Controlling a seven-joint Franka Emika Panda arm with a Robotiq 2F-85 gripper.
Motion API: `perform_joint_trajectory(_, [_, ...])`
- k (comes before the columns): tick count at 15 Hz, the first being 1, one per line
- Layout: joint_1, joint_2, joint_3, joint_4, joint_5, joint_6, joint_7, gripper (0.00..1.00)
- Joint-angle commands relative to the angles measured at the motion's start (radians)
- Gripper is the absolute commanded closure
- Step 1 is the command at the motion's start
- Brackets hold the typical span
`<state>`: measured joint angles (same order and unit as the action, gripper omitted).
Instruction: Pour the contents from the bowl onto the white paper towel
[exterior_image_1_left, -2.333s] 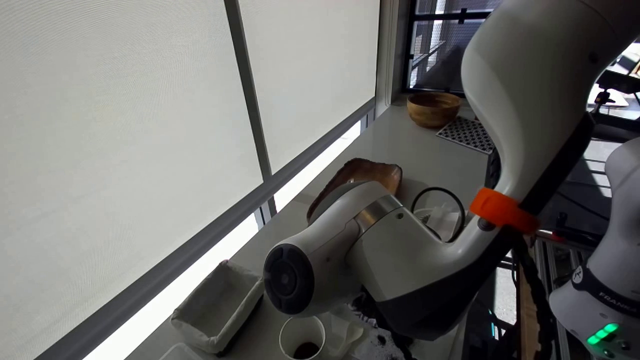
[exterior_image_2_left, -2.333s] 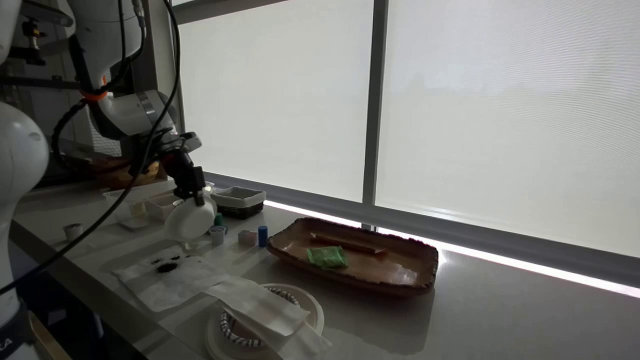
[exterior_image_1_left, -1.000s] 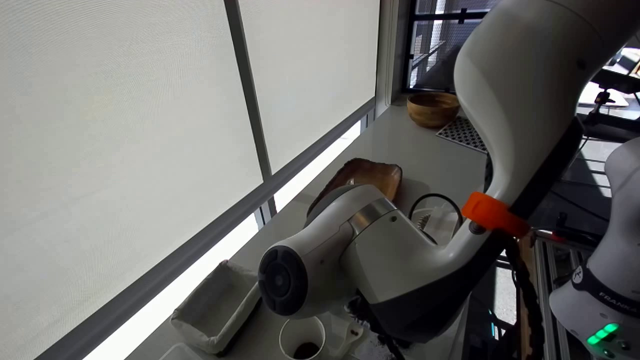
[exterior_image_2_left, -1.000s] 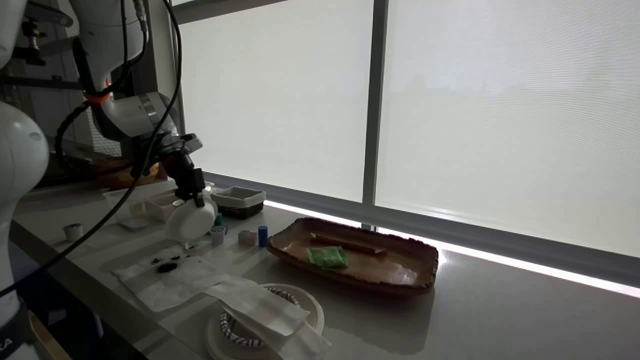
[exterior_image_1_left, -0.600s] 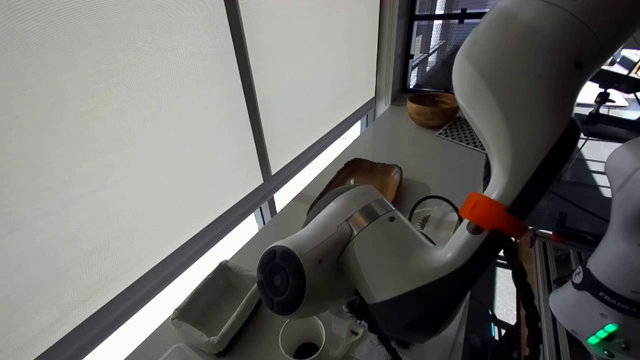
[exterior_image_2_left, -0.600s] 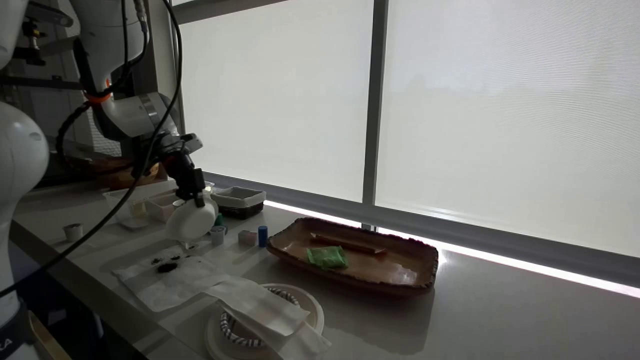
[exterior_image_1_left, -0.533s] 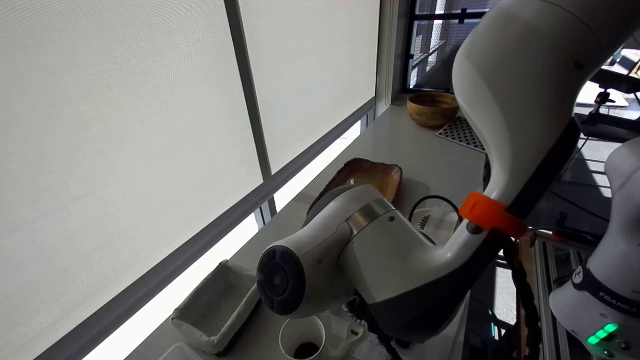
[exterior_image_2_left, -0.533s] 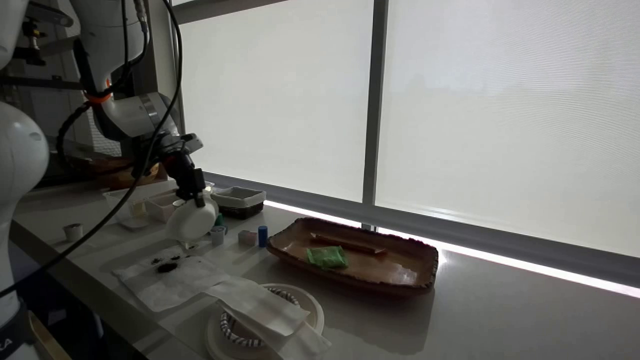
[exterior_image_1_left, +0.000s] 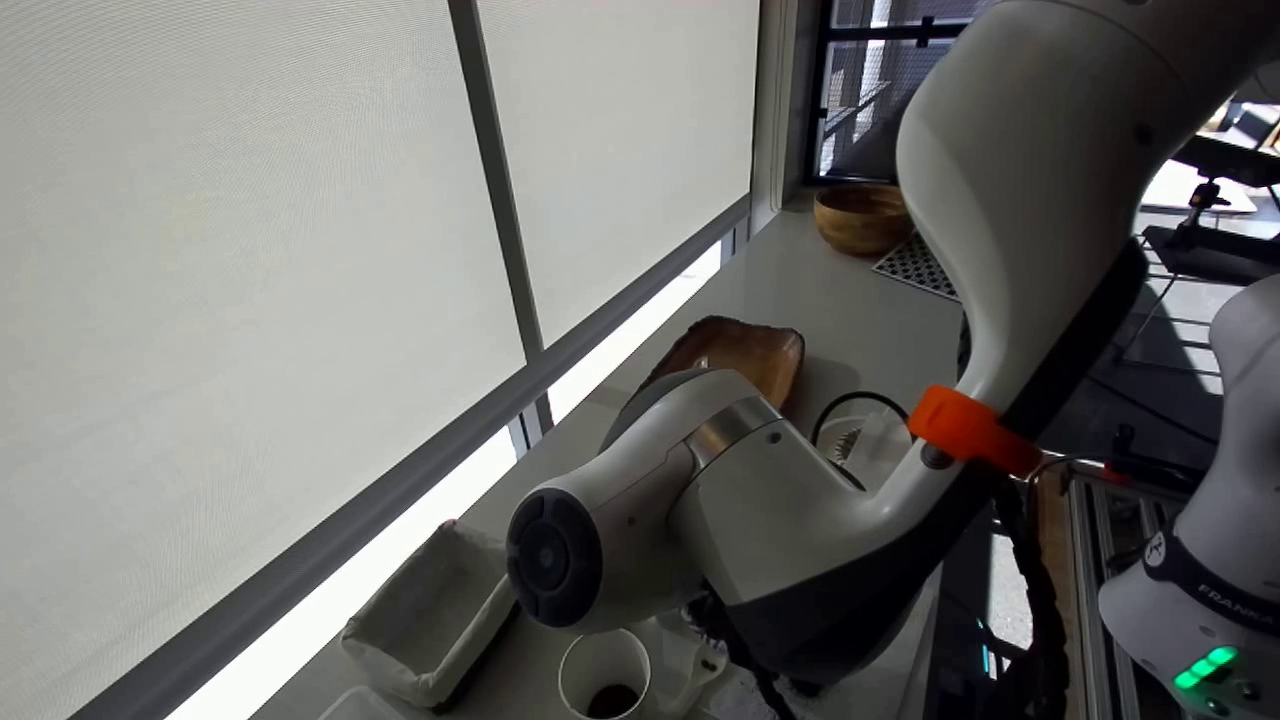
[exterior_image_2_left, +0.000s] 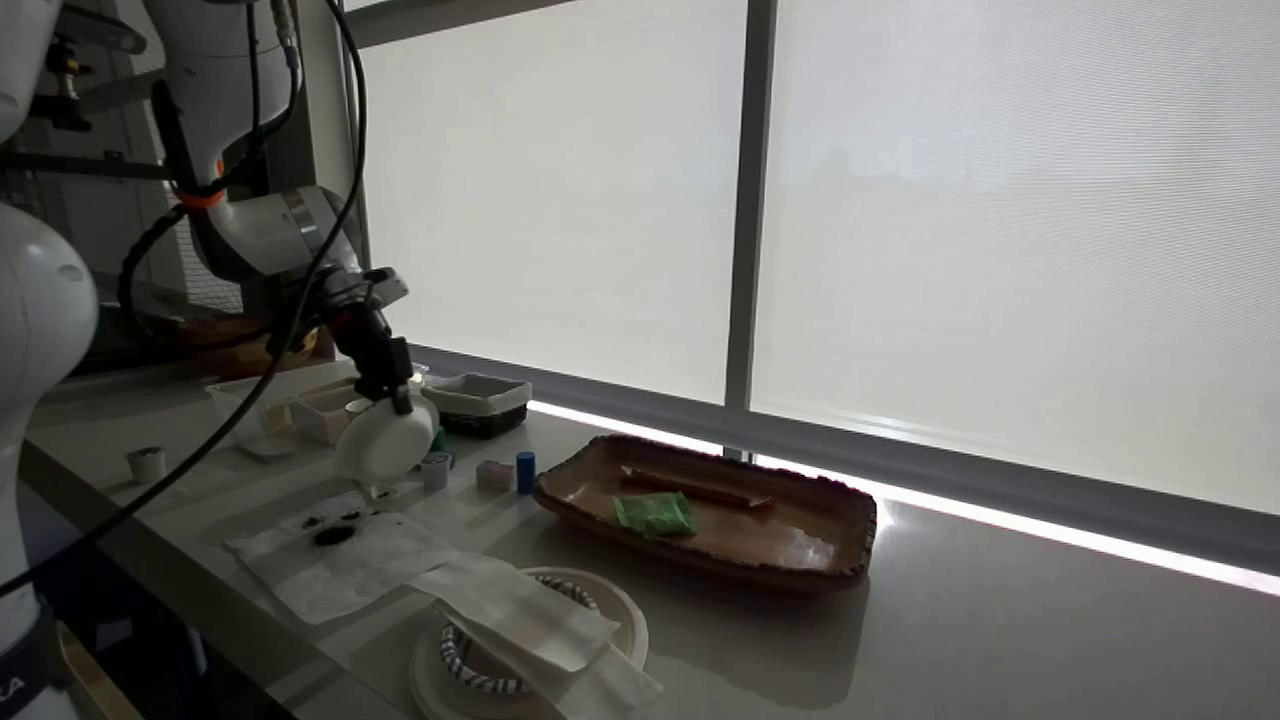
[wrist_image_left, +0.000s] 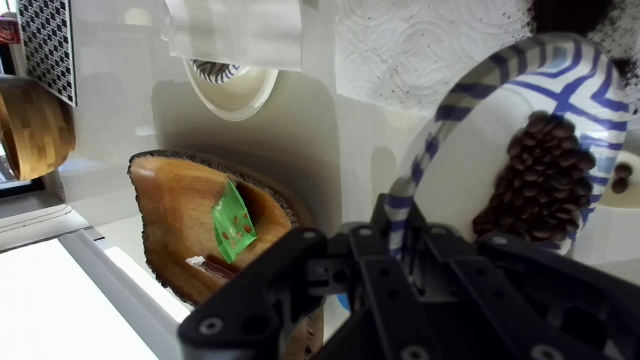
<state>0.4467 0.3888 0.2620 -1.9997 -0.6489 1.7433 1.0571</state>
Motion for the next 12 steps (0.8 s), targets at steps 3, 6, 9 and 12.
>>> perform_joint_trajectory(3, [0.017,0.025,-0.012,0.031,0.014,-0.05,0.011,0.99])
perform_joint_trajectory(6, [0.013,0.028,-0.011,0.032,0.015,-0.031,0.004,0.99])
perform_joint_trajectory(9, [0.01,0.025,-0.013,0.023,0.019,0.01,0.005,0.99])
perform_joint_trajectory(12, [0.014,0.031,-0.016,0.029,0.019,-0.028,0.007,0.99])
